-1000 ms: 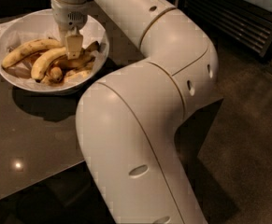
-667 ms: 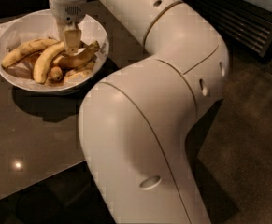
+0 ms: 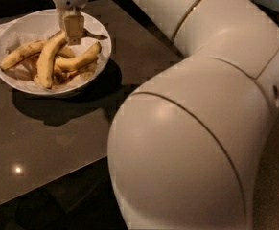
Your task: Pick banana from white bowl
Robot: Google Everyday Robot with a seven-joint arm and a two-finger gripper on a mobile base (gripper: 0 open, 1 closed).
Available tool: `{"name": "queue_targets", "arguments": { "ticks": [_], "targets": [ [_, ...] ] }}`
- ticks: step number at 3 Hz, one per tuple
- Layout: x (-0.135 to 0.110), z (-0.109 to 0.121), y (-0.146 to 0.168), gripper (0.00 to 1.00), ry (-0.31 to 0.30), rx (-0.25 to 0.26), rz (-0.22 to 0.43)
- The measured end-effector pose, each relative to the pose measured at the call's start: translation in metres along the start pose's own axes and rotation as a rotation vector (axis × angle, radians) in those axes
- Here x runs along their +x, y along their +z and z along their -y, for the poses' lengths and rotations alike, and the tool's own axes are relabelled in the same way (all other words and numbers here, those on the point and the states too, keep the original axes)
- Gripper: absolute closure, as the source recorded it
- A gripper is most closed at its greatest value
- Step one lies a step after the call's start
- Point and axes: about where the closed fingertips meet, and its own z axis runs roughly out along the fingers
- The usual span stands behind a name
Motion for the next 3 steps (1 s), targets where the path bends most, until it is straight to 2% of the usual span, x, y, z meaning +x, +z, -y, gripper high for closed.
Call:
{"name": "queue_targets", "arguments": {
  "ticks": [2,3],
  "targets": [
    [-0.002,0.002,-0.003,1.00,-0.002,0.016,0.005],
    [0.004,-0.002,-0.026,1.00,0.022,0.075,0.004]
  ]
}}
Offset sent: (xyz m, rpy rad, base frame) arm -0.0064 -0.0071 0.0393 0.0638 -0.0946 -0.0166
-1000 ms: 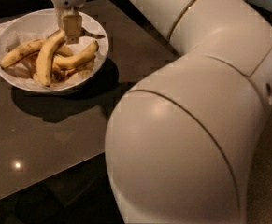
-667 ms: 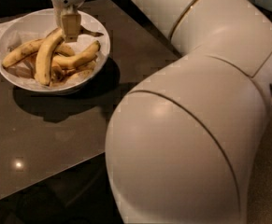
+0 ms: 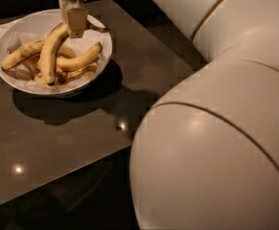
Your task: Pick banana from white bowl
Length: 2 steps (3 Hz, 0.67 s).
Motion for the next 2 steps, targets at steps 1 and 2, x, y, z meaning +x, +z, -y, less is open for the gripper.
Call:
{"name": "queue_targets", "arguments": {
  "ticks": [1,2],
  "targets": [
    [0.0072,-0.0130,-0.0302,1.00,0.055,0.075,-0.012],
    [0.0072,-0.0177,-0.0344,1.00,0.060,0.079,-0.013]
  ]
}}
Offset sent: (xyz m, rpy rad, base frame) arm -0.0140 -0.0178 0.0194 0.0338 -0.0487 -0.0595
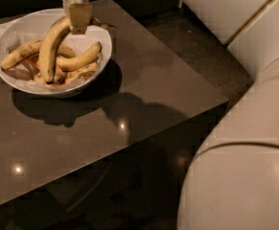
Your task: Pick banana from white bowl
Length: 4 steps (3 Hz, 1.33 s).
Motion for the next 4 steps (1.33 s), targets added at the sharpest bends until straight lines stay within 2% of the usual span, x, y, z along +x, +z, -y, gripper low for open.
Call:
{"name": "queue_targets", "arguments": {
  "ticks": [1,2,3,4],
  "targets": [
    [0.002,0.001,-0.002,1.00,0.012,0.016,-0.003],
    [0.015,-0.010,-0.023,1.00,0.091,0.067,0.016],
    [0.039,-0.030,-0.040,1.00,0.203,0.106,0.024],
    [0.062,-0.047,-0.042,1.00,0.288,0.105,0.017]
  ]
}}
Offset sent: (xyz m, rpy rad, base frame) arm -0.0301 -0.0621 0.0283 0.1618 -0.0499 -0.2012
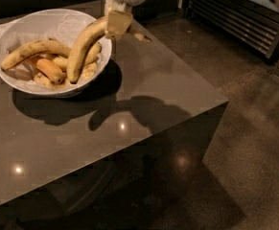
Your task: Pick banana from white bowl
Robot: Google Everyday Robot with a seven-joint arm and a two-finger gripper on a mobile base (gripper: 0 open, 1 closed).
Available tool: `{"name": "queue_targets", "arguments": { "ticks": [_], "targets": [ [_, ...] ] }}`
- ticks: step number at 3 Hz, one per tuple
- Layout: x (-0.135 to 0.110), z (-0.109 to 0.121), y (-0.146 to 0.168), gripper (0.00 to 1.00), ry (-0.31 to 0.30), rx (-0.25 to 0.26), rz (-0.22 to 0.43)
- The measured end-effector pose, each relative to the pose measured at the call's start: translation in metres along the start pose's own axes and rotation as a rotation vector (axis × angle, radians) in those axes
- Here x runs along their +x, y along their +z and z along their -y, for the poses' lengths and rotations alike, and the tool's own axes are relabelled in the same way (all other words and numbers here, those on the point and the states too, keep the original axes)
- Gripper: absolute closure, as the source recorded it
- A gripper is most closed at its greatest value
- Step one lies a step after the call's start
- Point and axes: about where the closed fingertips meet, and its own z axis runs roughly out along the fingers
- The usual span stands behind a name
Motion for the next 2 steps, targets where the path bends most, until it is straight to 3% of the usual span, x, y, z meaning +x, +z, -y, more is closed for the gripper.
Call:
{"name": "queue_targets", "arguments": {
  "ticks": [1,2],
  "targets": [
    [0.0305,-0.0143,0.0054,1.00,0.088,-0.023,-0.021],
    [0.0305,-0.0143,0.0054,1.00,0.088,-0.023,-0.021]
  ]
}}
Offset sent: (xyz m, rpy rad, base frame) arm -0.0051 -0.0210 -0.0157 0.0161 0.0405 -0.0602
